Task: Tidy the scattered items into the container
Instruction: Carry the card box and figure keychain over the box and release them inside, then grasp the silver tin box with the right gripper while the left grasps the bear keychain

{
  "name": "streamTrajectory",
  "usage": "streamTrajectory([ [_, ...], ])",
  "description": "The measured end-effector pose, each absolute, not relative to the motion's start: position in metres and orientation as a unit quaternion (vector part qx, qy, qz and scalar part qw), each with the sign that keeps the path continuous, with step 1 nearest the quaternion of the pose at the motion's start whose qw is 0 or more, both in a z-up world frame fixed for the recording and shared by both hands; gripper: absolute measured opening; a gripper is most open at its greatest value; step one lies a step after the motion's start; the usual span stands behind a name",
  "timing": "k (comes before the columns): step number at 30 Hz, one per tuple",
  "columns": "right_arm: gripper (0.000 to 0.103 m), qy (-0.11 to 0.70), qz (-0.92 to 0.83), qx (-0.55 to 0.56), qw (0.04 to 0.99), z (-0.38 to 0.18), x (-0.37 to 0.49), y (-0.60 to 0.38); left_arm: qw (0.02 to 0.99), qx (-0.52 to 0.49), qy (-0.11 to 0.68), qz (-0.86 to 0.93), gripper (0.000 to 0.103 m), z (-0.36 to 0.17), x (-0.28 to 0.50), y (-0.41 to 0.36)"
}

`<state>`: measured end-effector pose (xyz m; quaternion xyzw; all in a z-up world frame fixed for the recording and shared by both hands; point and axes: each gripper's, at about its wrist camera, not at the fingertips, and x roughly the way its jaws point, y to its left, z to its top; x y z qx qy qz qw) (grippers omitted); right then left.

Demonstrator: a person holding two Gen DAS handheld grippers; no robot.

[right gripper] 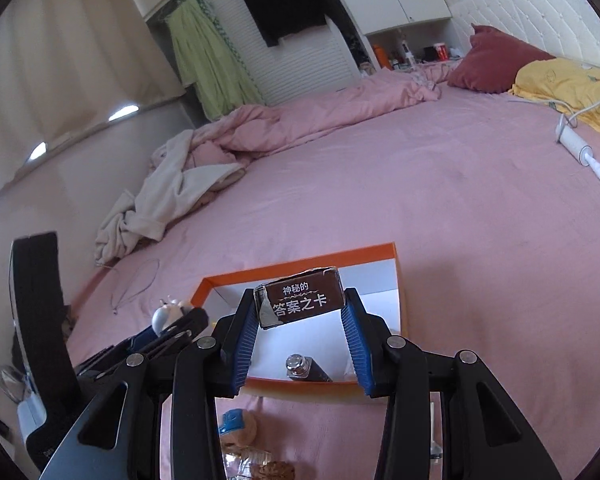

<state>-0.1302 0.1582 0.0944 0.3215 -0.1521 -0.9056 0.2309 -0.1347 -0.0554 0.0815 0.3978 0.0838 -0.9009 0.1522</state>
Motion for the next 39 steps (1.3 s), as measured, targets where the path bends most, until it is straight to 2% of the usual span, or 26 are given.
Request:
streamTrajectory([
  [2,0.043,-0.151,-0.904,0.333,0.222,0.085,-0.132,0.155,0.154,0.402,0.076,-0.9,0.059,0.078,-0.135,-0.053],
  [8,0.042,-0.145,-0.898,0.366,0.198,0.057,-0.137,0.147,0.159,0.413,0.053,-0.895,0.069,0.067,-0.135,-0.047],
  [20,0.043,-0.161,-0.899,0.357,0.195,0.059,-0.119,0.164,0.153,0.409,0.036,-0.899,0.07,0.07,-0.124,-0.039],
  [22,0.045,-0.168,-0.9,0.354,0.192,0.06,-0.113,0.172,0.156,0.408,0.054,-0.898,0.07,0.075,-0.111,-0.042],
  [24,0.055,-0.174,-0.9,0.351,0.19,0.061,-0.106,0.18,0.162,0.407,0.088,-0.895,0.07,0.078,-0.094,-0.048],
  [28,0.057,-0.202,-0.892,0.36,0.185,0.052,-0.092,0.205,0.169,0.4,0.217,-0.874,0.07,0.065,-0.044,-0.071],
  [30,0.057,-0.213,-0.883,0.377,0.182,0.041,-0.087,0.217,0.171,0.406,0.257,-0.86,0.07,0.049,-0.026,-0.078],
  [36,0.057,-0.228,-0.86,0.418,0.182,0.015,-0.067,0.238,0.167,0.407,0.286,-0.851,0.07,0.016,0.005,-0.083],
  [39,0.057,-0.221,-0.841,0.427,0.248,0.016,-0.065,0.232,0.148,0.411,0.286,-0.853,0.07,0.018,0.005,-0.081],
])
